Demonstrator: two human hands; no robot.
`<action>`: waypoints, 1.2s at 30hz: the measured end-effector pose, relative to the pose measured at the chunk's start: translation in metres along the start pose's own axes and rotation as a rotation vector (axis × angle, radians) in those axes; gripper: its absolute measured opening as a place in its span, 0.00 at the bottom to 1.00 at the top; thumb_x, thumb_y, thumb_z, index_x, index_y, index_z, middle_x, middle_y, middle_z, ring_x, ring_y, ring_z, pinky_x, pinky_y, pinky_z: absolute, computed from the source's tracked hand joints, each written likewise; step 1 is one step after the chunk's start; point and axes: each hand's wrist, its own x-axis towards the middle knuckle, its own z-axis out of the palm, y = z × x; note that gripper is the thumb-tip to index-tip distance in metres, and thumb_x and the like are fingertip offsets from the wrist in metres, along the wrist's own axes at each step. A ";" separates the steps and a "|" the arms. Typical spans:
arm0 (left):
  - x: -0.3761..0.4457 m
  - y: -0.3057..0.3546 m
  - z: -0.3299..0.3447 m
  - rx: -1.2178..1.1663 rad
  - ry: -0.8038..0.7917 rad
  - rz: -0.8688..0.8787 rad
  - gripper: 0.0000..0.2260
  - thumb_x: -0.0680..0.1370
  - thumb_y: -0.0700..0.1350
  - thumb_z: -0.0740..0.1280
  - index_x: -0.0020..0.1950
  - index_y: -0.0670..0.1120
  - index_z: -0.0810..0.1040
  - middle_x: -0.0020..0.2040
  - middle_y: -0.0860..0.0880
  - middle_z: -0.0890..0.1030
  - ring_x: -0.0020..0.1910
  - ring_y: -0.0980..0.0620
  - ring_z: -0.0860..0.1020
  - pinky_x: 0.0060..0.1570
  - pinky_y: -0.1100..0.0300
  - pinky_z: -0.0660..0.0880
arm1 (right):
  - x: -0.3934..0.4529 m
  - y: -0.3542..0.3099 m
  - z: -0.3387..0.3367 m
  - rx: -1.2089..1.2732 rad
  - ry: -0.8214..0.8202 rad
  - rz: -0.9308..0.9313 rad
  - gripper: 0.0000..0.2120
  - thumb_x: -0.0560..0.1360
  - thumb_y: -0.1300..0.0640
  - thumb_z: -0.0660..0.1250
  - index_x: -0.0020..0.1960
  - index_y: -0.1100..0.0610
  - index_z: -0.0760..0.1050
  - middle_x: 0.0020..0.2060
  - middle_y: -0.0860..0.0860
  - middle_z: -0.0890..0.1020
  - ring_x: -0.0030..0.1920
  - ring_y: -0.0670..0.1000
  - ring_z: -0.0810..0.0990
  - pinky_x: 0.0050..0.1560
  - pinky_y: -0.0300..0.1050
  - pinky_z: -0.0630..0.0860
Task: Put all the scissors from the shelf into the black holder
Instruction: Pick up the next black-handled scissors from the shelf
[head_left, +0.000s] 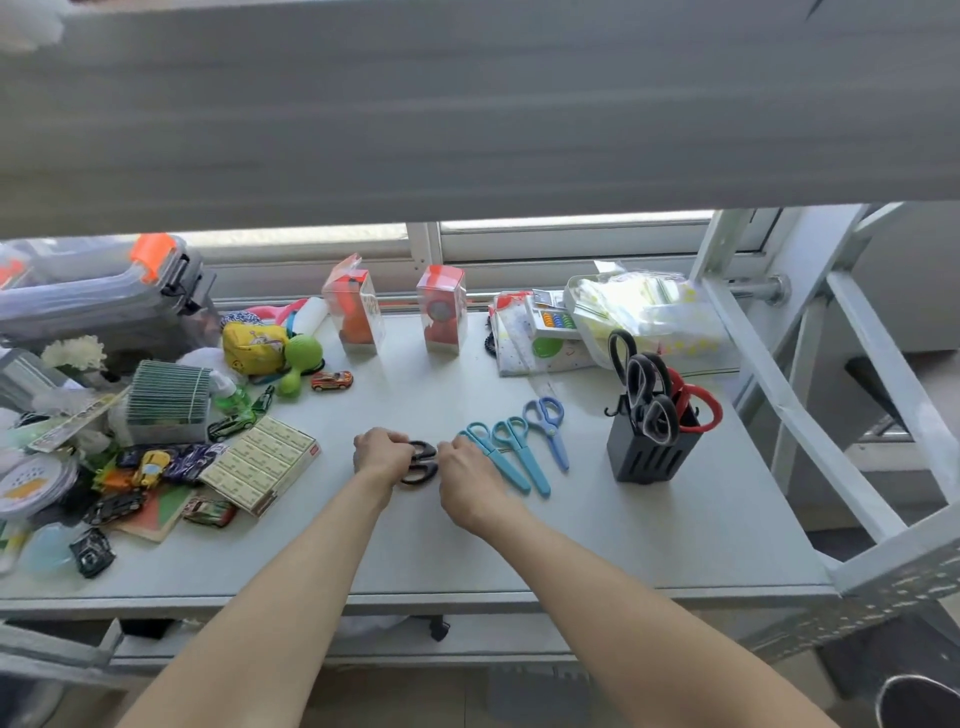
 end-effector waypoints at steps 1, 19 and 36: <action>-0.002 -0.001 0.000 -0.050 -0.016 0.000 0.09 0.74 0.35 0.66 0.52 0.40 0.82 0.60 0.40 0.80 0.59 0.41 0.79 0.60 0.54 0.75 | -0.001 0.001 0.002 0.001 0.011 0.002 0.14 0.76 0.69 0.58 0.61 0.64 0.70 0.61 0.61 0.71 0.63 0.60 0.71 0.58 0.50 0.70; -0.041 -0.005 -0.033 0.011 -0.280 0.019 0.06 0.75 0.33 0.67 0.39 0.41 0.76 0.40 0.39 0.83 0.35 0.46 0.83 0.41 0.52 0.83 | -0.019 0.022 0.011 0.005 0.155 -0.166 0.07 0.75 0.67 0.62 0.53 0.61 0.71 0.52 0.58 0.74 0.53 0.60 0.74 0.48 0.52 0.71; -0.093 0.092 -0.039 -0.372 -0.340 0.254 0.10 0.81 0.45 0.63 0.52 0.39 0.77 0.44 0.42 0.82 0.36 0.50 0.81 0.29 0.67 0.78 | -0.081 0.039 -0.082 0.582 0.792 -0.273 0.05 0.79 0.61 0.64 0.53 0.55 0.70 0.32 0.38 0.71 0.31 0.36 0.72 0.34 0.28 0.66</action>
